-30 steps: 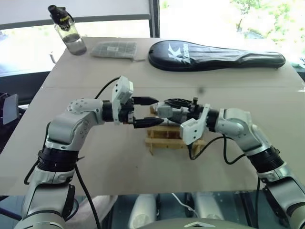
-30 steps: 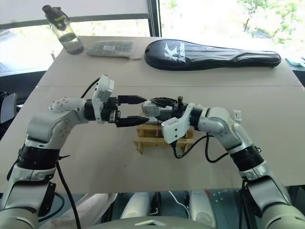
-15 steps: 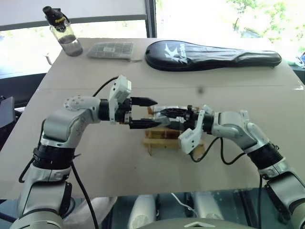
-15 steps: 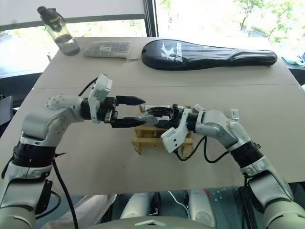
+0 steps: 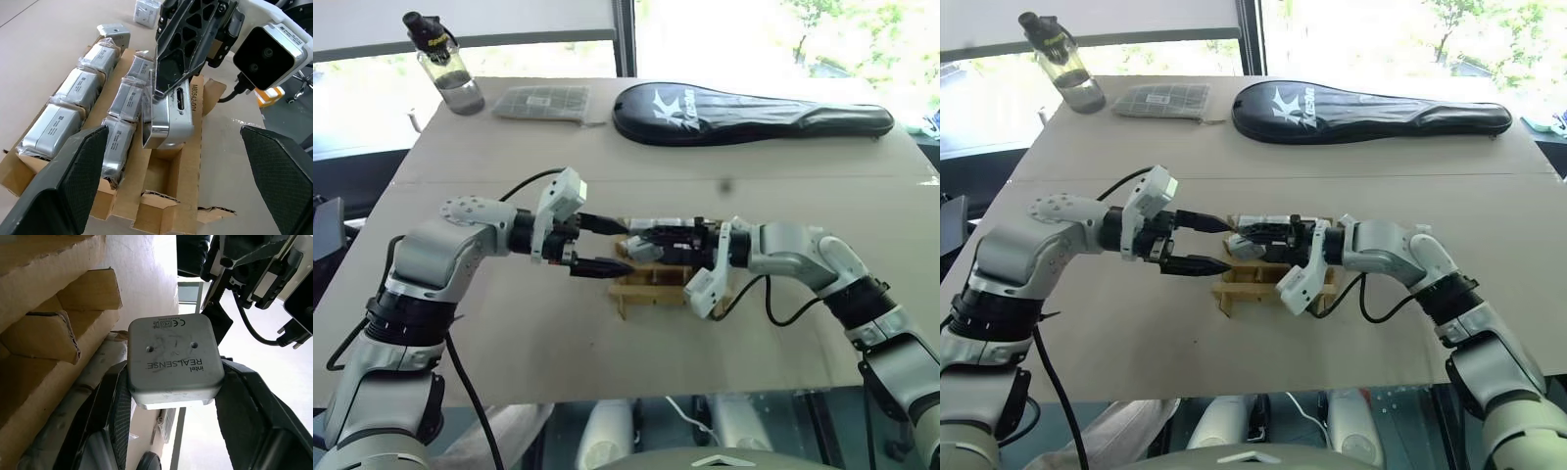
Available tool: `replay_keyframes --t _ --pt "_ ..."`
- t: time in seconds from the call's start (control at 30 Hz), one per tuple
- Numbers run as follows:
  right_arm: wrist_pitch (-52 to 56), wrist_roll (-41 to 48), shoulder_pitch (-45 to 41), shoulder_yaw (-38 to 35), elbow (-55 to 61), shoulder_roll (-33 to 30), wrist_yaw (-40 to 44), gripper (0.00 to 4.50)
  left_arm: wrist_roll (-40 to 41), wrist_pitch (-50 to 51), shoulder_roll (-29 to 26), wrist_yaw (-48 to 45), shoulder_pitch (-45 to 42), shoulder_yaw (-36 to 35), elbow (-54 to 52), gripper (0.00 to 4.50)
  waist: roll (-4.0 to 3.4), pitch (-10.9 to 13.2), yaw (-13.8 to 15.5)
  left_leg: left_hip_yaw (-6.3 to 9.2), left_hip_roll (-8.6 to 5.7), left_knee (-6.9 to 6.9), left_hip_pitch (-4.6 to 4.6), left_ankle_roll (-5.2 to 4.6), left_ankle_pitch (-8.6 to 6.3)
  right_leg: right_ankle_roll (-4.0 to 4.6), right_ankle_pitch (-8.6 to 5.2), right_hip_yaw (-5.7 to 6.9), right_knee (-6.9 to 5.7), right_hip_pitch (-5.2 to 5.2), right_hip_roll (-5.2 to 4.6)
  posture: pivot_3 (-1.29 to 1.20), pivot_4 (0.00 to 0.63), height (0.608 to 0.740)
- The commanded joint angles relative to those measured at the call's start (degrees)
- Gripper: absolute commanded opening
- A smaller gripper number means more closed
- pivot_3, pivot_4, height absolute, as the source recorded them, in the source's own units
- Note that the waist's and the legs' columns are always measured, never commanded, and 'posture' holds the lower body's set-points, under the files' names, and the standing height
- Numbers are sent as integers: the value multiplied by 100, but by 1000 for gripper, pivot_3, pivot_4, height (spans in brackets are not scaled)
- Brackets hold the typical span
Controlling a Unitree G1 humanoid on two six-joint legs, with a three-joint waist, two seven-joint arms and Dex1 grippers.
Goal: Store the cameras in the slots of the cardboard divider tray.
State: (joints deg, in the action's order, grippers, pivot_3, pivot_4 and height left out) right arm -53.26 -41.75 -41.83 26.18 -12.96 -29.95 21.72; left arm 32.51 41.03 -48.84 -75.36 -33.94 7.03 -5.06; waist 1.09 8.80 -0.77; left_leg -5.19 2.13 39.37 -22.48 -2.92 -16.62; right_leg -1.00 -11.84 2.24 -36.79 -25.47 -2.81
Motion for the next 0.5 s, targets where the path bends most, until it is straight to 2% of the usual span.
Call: replay_keyframes --t 0.03,0.1,0.33,0.5 --pt "-28 111 -154 -69 46 18 -107 1909 -2 -25 -3 -73 -110 -54 -67 4245 0 0 0 0 0 0 0 0 0 0 0 0 0 0 0 0 150 740" --pt "-4 143 -145 -80 49 -3 -77 1909 -14 -45 24 -67 -101 -44 -77 3753 0 0 0 -1 0 0 0 0 0 0 0 0 0 0 0 0 150 740" --pt "73 253 -61 -69 135 -16 23 1909 -107 -75 129 -54 -137 -30 -19 650 0 0 2 0 0 0 0 0 0 0 0 0 0 0 0 0 150 740" --pt "180 313 -38 -47 230 38 57 1909 -150 -91 143 -76 -128 10 -32 654 0 0 0 0 0 0 0 0 0 0 0 -1 0 0 0 0 150 740"
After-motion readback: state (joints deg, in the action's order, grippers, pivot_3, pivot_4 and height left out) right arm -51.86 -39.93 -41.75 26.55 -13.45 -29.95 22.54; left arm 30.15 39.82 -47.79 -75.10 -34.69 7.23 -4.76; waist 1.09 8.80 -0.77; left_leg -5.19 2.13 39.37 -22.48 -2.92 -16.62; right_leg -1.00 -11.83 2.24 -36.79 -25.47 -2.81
